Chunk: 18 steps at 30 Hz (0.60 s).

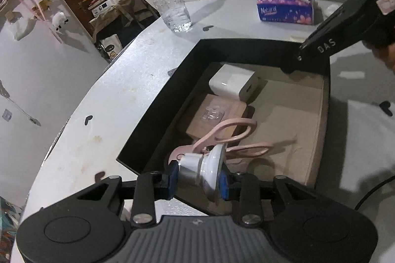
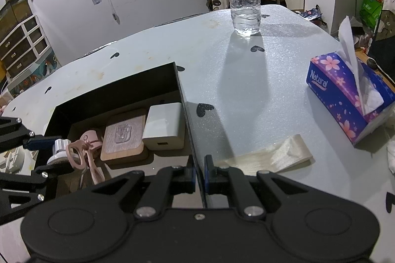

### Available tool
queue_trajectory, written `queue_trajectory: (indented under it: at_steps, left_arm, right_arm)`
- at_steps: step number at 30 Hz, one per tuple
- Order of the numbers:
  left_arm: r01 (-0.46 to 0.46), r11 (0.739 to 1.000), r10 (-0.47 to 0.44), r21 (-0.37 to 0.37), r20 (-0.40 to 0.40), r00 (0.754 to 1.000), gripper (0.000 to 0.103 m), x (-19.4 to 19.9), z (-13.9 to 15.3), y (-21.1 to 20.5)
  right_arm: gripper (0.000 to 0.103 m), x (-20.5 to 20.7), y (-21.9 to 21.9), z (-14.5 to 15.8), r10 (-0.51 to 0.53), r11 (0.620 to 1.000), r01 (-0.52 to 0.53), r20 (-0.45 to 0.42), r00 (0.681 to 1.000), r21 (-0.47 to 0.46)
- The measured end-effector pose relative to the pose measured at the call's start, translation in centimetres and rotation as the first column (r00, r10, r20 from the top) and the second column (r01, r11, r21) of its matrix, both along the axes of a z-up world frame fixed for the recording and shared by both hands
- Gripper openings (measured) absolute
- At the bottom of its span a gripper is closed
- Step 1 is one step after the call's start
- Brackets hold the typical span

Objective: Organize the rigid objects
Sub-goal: 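Carry the white knob into the black box and open the left tool, then withdraw the left tool and move it to the UV gel polish bottle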

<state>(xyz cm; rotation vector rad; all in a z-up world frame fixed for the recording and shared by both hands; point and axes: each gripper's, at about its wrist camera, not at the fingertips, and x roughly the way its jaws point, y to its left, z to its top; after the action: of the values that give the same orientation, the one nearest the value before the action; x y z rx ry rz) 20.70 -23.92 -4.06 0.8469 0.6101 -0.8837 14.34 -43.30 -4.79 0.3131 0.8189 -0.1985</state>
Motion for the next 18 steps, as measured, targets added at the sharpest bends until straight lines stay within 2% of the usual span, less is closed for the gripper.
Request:
queue_trajectory:
  at_steps: [1,2,3,5,11,15,18]
  left_arm:
    - [-0.001,1.0,0.001,0.009,0.005,1.0,0.036,0.0,0.0,-0.1]
    - [0.003,1.0,-0.003,0.013,0.003,1.0,0.041,0.1,0.0,-0.1]
    - [0.009,1.0,-0.008,0.009,-0.01,1.0,0.051,0.2,0.1,-0.1]
    - [0.015,1.0,-0.015,-0.009,-0.032,0.999,0.062,0.2,0.4,0.0]
    - [0.001,1.0,-0.003,-0.027,-0.042,0.999,0.067,0.3,0.8,0.1]
    - [-0.006,0.998,0.001,-0.06,-0.082,0.997,0.084,0.4,1.3,0.3]
    - [-0.02,0.997,0.012,-0.077,-0.103,0.995,0.087,0.3,1.6,0.4]
  right_arm:
    - [0.007,0.0,0.0,0.0,0.0,1.0,0.0,0.0,1.0,0.0]
    - [0.007,0.0,0.0,0.0,0.0,1.0,0.0,0.001,1.0,0.001]
    - [0.007,0.0,0.0,0.0,0.0,1.0,0.0,0.001,1.0,0.001]
    - [0.007,0.0,0.0,0.0,-0.002,1.0,0.002,0.002,1.0,0.003]
    - [0.007,0.0,-0.1,-0.1,-0.003,1.0,0.003,0.002,1.0,0.004]
    - [0.007,0.0,-0.1,-0.1,-0.003,1.0,0.003,0.002,1.0,0.005]
    - [0.007,0.0,-0.1,-0.1,-0.003,1.0,0.003,0.003,1.0,0.005]
